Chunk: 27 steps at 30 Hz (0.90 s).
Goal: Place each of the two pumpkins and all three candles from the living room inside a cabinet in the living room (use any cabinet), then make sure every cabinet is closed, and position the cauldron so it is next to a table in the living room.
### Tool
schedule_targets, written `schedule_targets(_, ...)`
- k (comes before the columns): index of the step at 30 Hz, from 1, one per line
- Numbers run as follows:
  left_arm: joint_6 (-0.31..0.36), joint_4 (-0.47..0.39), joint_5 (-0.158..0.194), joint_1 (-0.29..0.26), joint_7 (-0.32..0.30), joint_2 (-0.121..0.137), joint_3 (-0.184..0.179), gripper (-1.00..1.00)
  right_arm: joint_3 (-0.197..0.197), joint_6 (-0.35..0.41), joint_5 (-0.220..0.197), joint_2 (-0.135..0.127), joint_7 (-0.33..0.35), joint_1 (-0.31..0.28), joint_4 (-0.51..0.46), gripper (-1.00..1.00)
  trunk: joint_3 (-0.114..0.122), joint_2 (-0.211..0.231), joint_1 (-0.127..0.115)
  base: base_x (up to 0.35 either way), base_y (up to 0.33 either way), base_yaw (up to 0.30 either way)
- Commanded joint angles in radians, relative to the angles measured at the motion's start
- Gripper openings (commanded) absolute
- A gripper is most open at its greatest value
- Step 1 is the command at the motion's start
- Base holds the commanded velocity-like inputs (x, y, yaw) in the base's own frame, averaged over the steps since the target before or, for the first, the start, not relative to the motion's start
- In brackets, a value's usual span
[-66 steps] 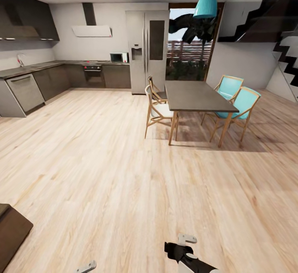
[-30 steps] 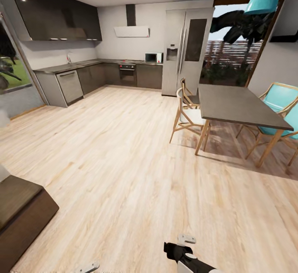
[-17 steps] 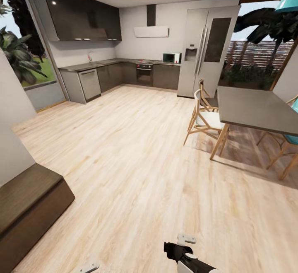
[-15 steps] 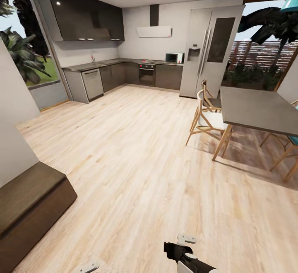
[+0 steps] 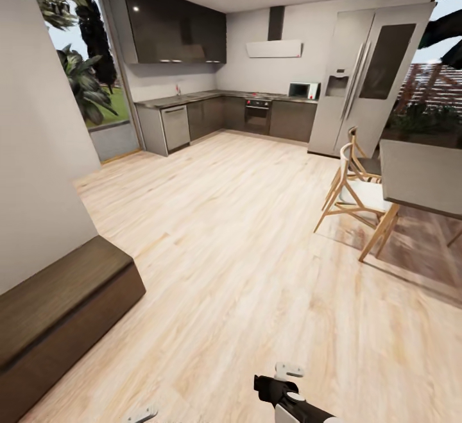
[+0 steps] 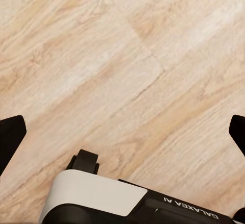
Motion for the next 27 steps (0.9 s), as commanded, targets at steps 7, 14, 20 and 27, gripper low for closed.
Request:
schedule_targets(7,0.003,-0.002,0.007,-0.001,0.009,0.000,-0.008,1.00,0.009,-0.004,-0.008,0.001,-0.006,0.000,0.000,1.00,-0.001,-0.001,0.000,0.000,0.000,0.292)
schedule_targets(14,0.003,-0.002,0.006,-0.001,0.009,-0.001,-0.008,1.00,0.010,-0.005,-0.005,0.001,-0.007,0.000,0.000,1.00,-0.001,-0.001,0.000,0.000,0.000,0.292)
schedule_targets(20,0.003,-0.002,0.007,-0.001,0.009,-0.001,-0.008,1.00,0.011,-0.005,-0.006,0.001,-0.007,0.000,0.000,1.00,-0.001,-0.001,0.000,0.000,0.000,0.292)
schedule_targets(27,0.003,-0.002,0.007,-0.001,0.009,-0.001,-0.008,1.00,0.013,-0.006,-0.005,0.001,-0.007,0.000,0.001,1.00,-0.001,-0.001,0.000,0.000,0.000,0.292)
